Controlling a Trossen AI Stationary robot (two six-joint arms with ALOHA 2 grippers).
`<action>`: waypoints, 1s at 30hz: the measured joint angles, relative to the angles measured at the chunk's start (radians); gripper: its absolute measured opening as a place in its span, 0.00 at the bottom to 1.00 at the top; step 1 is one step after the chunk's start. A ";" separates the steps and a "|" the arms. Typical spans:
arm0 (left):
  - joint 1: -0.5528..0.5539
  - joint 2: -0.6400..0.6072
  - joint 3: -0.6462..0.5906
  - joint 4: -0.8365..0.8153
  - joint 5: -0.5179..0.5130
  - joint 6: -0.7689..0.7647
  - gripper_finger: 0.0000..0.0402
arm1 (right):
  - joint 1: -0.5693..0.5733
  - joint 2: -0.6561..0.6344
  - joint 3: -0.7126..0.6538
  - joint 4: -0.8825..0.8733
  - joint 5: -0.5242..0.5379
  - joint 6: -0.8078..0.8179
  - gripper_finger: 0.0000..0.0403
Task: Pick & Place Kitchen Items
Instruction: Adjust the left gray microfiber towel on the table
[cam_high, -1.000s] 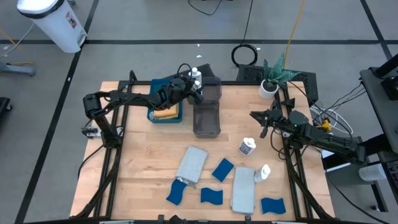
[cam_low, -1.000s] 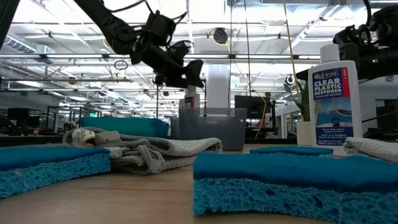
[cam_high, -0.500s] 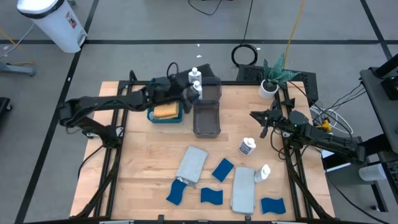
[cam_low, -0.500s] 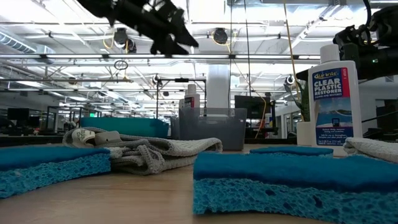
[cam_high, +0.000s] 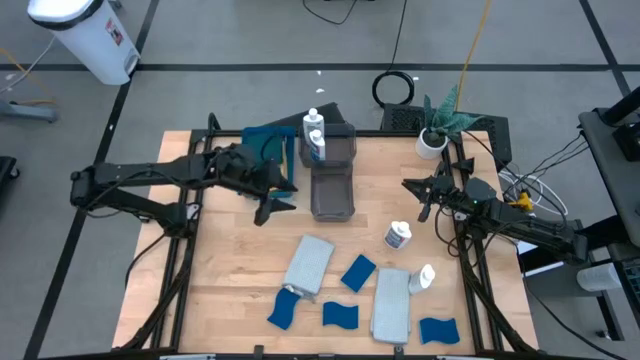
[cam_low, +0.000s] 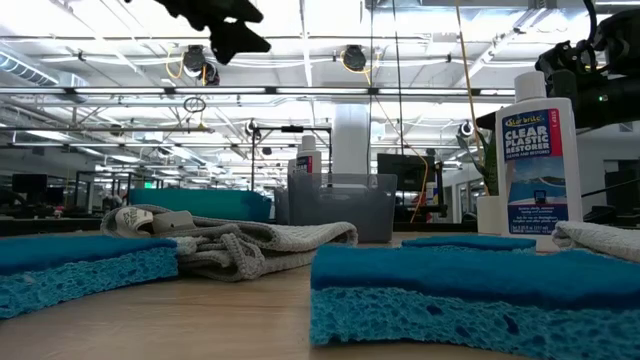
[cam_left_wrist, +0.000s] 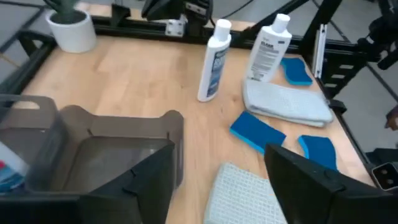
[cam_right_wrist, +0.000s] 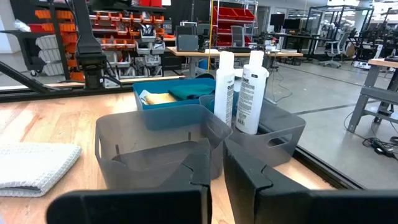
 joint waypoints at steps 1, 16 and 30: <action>-0.011 -0.006 0.000 0.000 -0.010 0.000 0.60 | 0.000 0.000 0.000 0.000 0.000 0.000 0.05; -0.189 0.022 -0.167 0.165 -0.026 -0.050 0.56 | 0.000 0.000 0.000 0.000 0.000 0.000 0.05; -0.330 0.404 -0.296 0.649 -0.024 -0.063 0.56 | 0.000 0.001 0.000 -0.003 0.000 0.000 0.05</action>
